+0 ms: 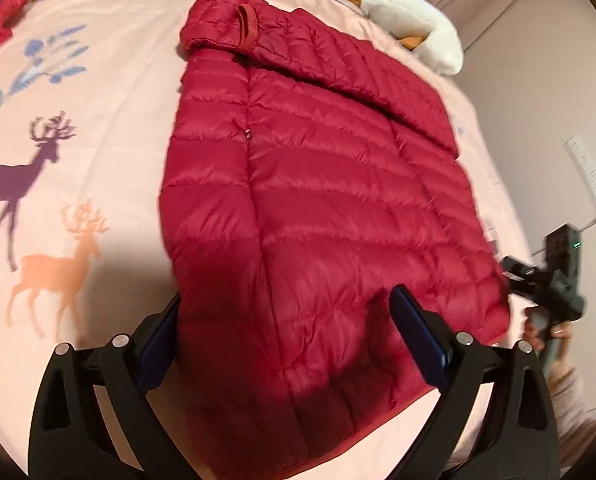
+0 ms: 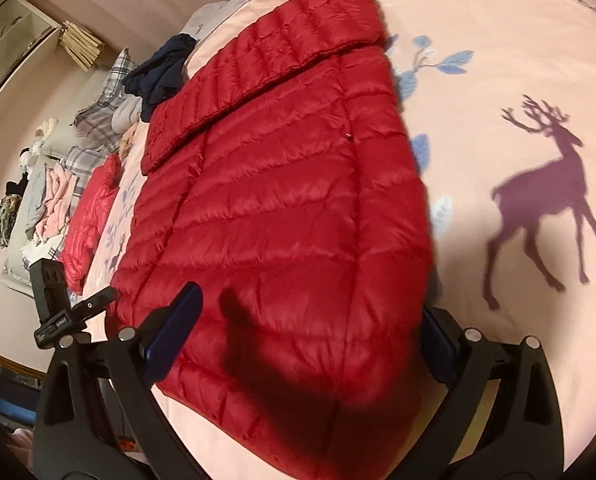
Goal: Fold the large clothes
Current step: 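Move both tools to the long side edge of the red jacket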
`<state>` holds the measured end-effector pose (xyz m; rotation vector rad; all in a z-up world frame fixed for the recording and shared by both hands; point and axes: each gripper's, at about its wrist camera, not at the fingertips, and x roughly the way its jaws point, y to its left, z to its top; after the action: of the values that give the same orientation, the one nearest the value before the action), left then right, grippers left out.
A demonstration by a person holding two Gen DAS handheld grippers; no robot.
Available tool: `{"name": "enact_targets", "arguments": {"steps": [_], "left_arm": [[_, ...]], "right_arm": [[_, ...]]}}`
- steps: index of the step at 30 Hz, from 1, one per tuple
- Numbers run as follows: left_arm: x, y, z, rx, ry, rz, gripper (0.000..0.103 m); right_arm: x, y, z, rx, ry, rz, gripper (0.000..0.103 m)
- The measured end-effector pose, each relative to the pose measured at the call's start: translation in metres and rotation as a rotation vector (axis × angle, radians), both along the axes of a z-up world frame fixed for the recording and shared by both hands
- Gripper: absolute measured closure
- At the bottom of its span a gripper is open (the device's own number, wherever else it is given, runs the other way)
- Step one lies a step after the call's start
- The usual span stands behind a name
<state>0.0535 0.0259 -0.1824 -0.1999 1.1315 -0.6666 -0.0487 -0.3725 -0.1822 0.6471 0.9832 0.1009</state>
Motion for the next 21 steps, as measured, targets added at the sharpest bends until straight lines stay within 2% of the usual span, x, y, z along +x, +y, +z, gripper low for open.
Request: {"name": "enact_targets", "arguments": {"steps": [6, 10, 21], "left_arm": [[0.036, 0.004, -0.004, -0.164, 0.088, 0.041, 0.006], [0.043, 0.01, -0.008, -0.25, 0.143, 0.07, 0.006], [-0.021, 0.031, -0.012, -0.256, 0.144, -0.032, 0.006]], "right_arm": [[0.032, -0.005, -0.002, 0.055, -0.011, -0.003, 0.003], [0.04, -0.013, -0.005, 0.112, -0.015, -0.021, 0.004], [-0.024, -0.006, -0.009, 0.172, -0.009, 0.065, 0.006]]}}
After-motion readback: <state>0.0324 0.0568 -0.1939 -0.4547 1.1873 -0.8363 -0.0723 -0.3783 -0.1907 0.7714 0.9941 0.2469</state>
